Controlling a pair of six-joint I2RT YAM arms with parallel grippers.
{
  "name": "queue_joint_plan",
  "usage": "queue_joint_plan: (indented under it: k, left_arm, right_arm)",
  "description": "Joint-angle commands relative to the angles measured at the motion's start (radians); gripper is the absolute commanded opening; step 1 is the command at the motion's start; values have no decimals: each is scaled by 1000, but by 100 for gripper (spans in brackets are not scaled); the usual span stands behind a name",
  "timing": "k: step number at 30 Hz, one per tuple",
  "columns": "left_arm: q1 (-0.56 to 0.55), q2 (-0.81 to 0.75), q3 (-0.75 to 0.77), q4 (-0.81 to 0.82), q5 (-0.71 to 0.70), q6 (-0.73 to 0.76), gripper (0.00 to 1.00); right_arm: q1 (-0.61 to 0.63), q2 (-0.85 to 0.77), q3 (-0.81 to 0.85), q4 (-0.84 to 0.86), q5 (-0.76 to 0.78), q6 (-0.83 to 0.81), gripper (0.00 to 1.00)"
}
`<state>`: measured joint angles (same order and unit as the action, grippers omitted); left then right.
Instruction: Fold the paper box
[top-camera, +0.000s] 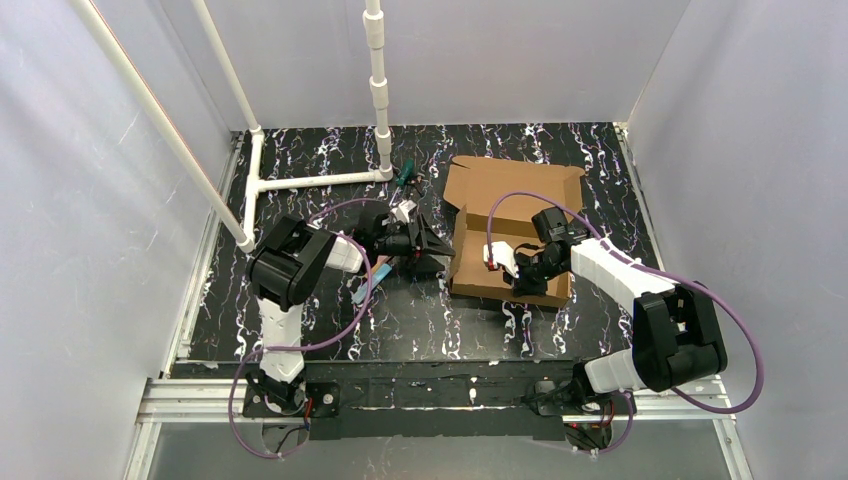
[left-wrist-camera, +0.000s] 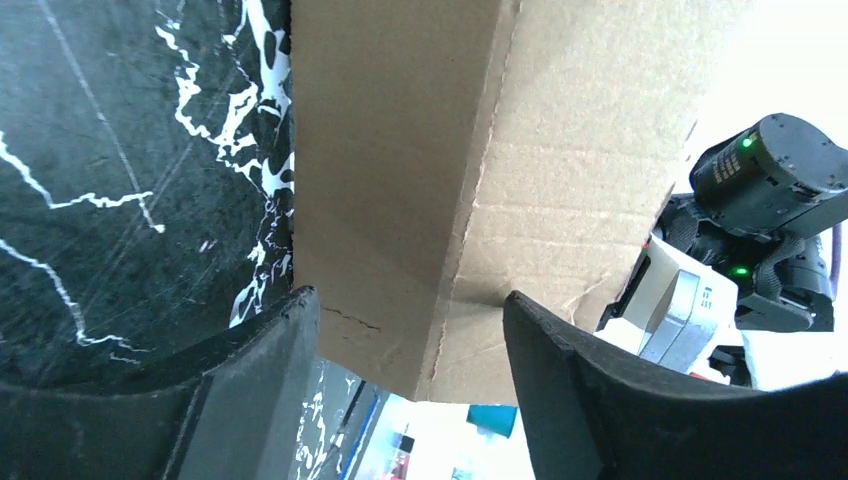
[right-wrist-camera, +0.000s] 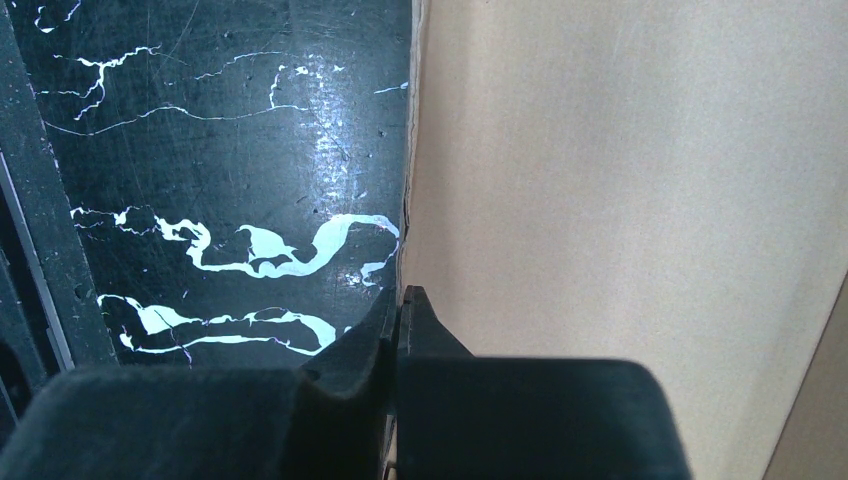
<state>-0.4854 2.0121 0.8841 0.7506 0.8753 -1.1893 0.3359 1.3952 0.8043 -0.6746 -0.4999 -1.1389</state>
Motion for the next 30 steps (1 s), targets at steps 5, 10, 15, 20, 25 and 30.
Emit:
queue_joint_plan:
  k: [5,10,15,20,25,30]
  left_arm:
    - [-29,-87,35,-45,11,66,98]
    - [-35,-124,61,-204,-48,182,98]
    - [-52,-155,125,-436,-130,313,98]
    - [-71,-140,199,-597,-198,404,98]
    - [-74,-97,277,-704,-232,445,98]
    - [-89,-89,330,-790,-283,495,98]
  right_arm:
    - [9,50,-11,-3,9,-5,1]
    - [12,50,-11,-3,9,-5,1]
    - [14,51,-10,-3,9,-5,1]
    - [17,53,-10,-3,9,-5,1]
    - [17,54,-11,-3,11,-5,1]
    - [17,56,-11,-3,12,-4,1]
